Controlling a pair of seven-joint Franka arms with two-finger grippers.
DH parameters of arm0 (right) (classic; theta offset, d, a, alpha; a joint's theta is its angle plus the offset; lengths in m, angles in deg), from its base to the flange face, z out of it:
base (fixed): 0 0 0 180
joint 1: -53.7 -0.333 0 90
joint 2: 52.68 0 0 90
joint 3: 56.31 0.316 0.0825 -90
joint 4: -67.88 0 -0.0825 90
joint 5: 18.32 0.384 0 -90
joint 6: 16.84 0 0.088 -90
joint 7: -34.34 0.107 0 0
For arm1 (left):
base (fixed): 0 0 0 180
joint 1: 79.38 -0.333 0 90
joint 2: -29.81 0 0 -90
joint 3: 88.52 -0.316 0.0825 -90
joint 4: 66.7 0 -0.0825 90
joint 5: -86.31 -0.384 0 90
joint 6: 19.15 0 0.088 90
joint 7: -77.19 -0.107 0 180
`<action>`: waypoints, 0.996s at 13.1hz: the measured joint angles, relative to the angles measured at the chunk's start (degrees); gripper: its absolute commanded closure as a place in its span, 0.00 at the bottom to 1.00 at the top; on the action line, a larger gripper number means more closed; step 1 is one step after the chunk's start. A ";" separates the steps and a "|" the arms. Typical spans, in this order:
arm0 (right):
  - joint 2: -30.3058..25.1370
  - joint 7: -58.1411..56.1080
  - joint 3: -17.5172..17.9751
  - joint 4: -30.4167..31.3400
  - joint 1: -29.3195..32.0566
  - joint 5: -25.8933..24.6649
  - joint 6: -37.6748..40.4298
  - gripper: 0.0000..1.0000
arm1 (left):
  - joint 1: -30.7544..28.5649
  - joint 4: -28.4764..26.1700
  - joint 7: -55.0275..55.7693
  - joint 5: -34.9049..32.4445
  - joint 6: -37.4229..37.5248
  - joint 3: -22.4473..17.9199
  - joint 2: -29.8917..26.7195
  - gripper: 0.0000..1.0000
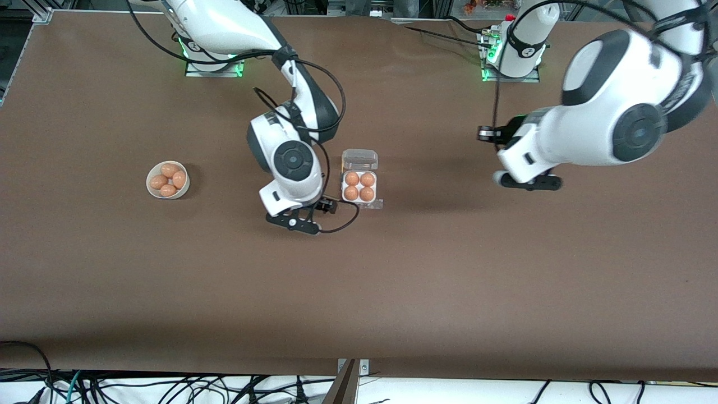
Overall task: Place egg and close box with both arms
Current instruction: 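Withdraw the right gripper while the left gripper reaches the carton lid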
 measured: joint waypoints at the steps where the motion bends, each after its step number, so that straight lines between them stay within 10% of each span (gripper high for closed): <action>1: -0.25 -1.54 -0.56 0.00 0.38 0.00 0.14 0.00 | 1.17 0.00 1.78 1.44 0.00 0.04 1.07 1.00; 13: -15.59 -31.40 3.09 2.60 21.16 -2.36 9.90 0.00 | 17.88 0.05 18.85 8.36 -8.44 0.20 15.11 1.00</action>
